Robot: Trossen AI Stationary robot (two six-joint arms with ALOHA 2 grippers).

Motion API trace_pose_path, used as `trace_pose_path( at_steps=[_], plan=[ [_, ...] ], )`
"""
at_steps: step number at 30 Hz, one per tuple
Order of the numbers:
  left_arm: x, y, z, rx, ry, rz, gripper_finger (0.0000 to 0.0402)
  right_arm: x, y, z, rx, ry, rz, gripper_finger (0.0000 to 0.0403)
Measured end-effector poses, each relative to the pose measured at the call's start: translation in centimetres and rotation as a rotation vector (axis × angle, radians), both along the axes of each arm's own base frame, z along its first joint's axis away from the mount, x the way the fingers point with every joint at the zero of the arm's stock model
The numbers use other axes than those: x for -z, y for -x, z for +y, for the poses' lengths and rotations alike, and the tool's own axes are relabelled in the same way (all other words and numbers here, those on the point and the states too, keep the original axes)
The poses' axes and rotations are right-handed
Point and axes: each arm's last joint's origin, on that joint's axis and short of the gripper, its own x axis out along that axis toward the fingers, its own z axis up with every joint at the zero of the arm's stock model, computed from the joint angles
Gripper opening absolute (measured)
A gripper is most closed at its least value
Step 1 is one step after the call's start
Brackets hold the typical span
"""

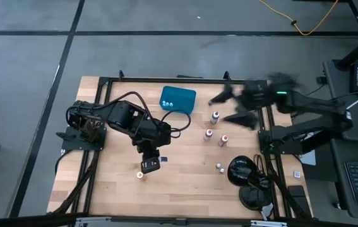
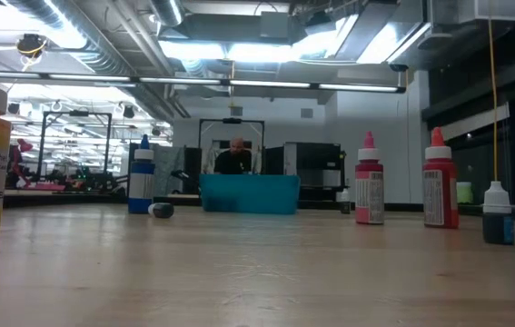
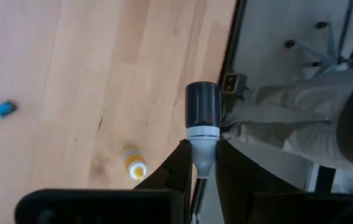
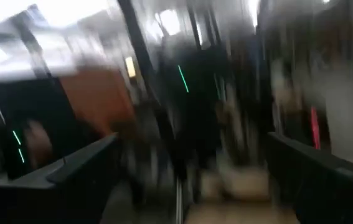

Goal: Pick & Place food coloring
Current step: Put the small black food coloring bottle into the blue bin

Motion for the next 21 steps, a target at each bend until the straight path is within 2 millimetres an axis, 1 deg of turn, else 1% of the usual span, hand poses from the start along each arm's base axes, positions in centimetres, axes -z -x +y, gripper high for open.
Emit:
trace_pose_path(
  at_steps=[2, 3, 6, 8, 12, 16, 18, 21],
  plan=[
    [-0.4, 0.3, 0.1, 0.004, 0.005, -0.018, 0.0042, 1.1, -2.2, -0.2, 0.000, -0.004, 0.203, 0.0392],
    [-0.5, 0.5, 0.1, 0.005, 0.009, -0.019, 0.0042, 1.1, -3.1, -0.3, -0.003, -0.008, 0.253, 0.0392],
    [-0.9, 0.9, 0.3, 0.008, 0.018, -0.031, 0.0042, 1.2, -5.7, 0.4, -0.093, 0.001, 0.299, 0.0392],
    [-0.9, 0.9, 0.5, 0.001, 0.010, -0.036, 0.0042, 1.3, -7.0, 1.1, -0.133, 0.013, 0.314, 0.0392],
    [-0.9, 0.6, 1.4, -0.035, 0.000, -0.039, 0.0042, 1.2, -8.7, 2.9, -0.141, 0.027, 0.313, 0.0392],
    [-0.9, 0.3, 2.4, -0.070, -0.018, -0.045, 0.0042, 2.4, -10.2, 5.0, -0.098, 0.043, 0.333, 0.0392],
    [-0.9, 0.2, 3.0, -0.074, -0.024, -0.049, 0.0042, 2.7, -10.6, 5.9, -0.076, 0.048, 0.330, 0.0392],
    [-0.9, 0.1, 3.5, -0.076, -0.033, -0.054, 0.0042, 3.4, -11.3, 6.8, -0.016, 0.045, 0.344, 0.0392]
  ],
)
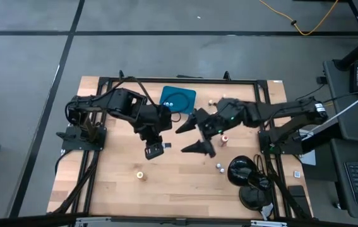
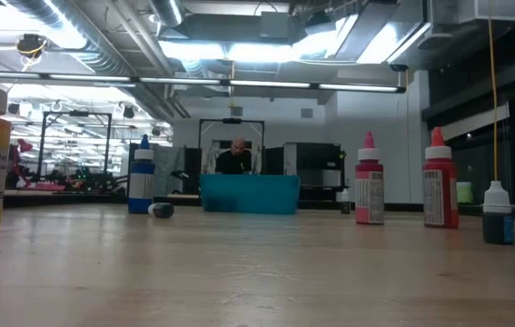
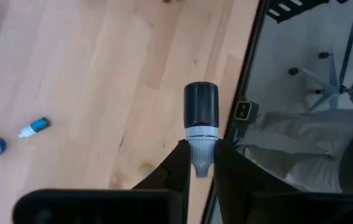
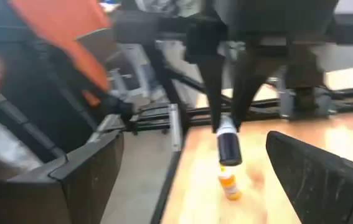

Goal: Pick & Place food coloring
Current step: Put the small black food coloring bottle into the blue bin

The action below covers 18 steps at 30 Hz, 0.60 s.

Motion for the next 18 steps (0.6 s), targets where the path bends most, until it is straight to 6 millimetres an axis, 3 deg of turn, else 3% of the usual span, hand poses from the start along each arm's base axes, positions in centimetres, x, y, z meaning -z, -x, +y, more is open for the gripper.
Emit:
trace_pose_path(
  at_steps=[10, 18],
  plan=[
    [-0.1, 0.1, -0.1, 0.073, -0.008, -0.017, 0.0042, 3.4, -2.9, 1.0, 0.086, 0.029, 0.084, 0.0392],
    [-0.1, 0.2, -0.3, 0.086, -0.013, -0.022, 0.0042, 4.7, -4.4, 1.7, 0.079, 0.013, 0.079, 0.0375]
  ],
)
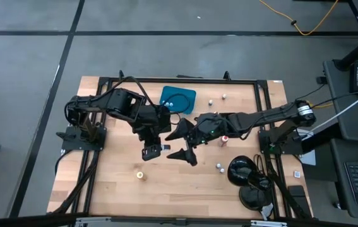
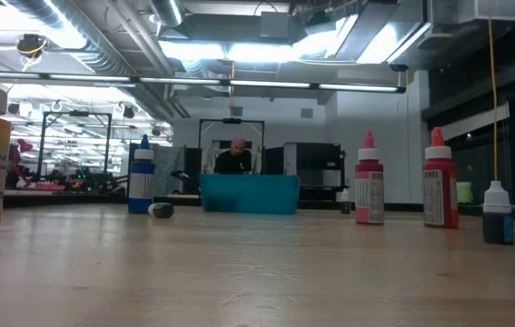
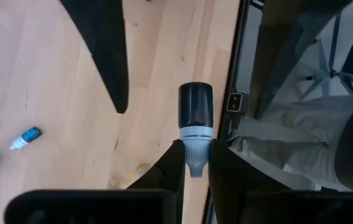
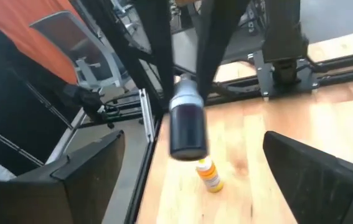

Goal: Pick & Place food coloring
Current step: Put the small black food coloring bottle into the blue bin

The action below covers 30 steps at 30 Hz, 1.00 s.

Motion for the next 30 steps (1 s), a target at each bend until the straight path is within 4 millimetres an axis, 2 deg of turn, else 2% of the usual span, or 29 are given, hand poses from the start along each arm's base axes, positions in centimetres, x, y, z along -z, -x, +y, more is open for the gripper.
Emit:
trace_pose_path(
  at_steps=[10, 23, 30],
  plan=[
    [0.00, 0.00, -0.01, -0.001, -0.004, -0.001, 0.0043, -0.23, 0.11, 0.09, 0.007, -0.031, -0.003, 0.0267],
    [0.01, -0.01, 0.01, -0.008, -0.012, -0.002, 0.0042, -0.24, 0.19, 0.46, 0.003, -0.050, 0.002, 0.0166],
    [0.00, -0.01, 0.01, -0.009, -0.011, -0.002, 0.0044, -0.28, 0.18, 0.48, 0.004, -0.055, -0.001, 0.0091]
  ],
)
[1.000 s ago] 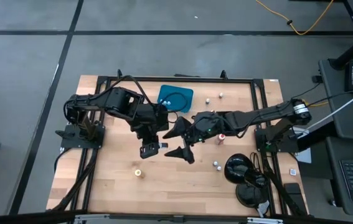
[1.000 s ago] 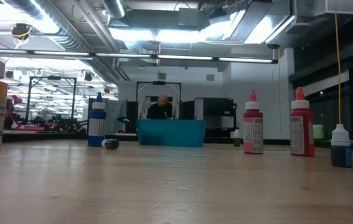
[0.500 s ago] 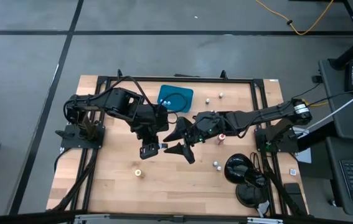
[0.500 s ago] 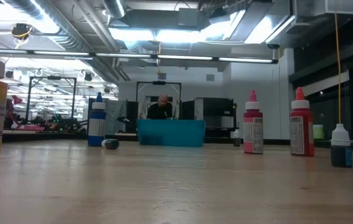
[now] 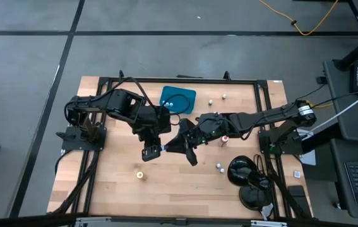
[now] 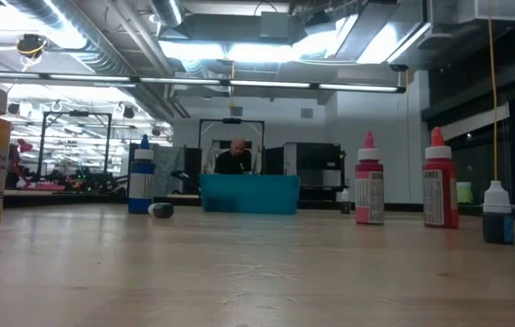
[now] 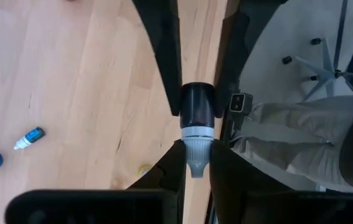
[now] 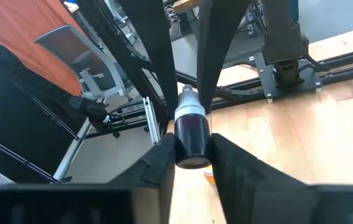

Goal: Pick & Place food coloring
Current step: Put the small black food coloring bottle into the blue bin

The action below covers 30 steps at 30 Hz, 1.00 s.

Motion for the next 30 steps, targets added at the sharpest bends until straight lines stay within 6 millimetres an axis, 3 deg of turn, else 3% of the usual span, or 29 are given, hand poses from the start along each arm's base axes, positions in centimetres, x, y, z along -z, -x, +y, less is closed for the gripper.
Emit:
trace_pose_path(
  at_steps=[3, 12, 19, 24, 30],
  plan=[
    [0.0, 0.0, 0.1, -0.015, 0.007, 0.004, 0.0053, -0.1, 0.0, 0.1, -0.001, -0.001, -0.008, 0.0062],
    [-0.8, 0.7, 0.3, -0.037, -0.016, -0.038, 0.0101, -0.3, 0.2, 1.0, 0.059, 0.016, -0.031, 0.0061],
    [-4.6, 5.3, 1.8, -0.185, -0.136, -0.242, 0.0127, -0.3, 0.4, 1.8, 0.063, 0.019, -0.035, 0.0059],
    [-7.8, 9.4, 2.7, -0.328, -0.214, -0.459, 0.0155, -0.9, 0.3, 1.7, 0.191, 0.031, -0.106, 0.0061],
    [-9.9, 11.5, 2.8, -0.345, -0.276, -0.652, 0.0210, -2.7, 0.2, 1.5, 0.293, 0.038, -0.279, 0.0059]
  ],
)
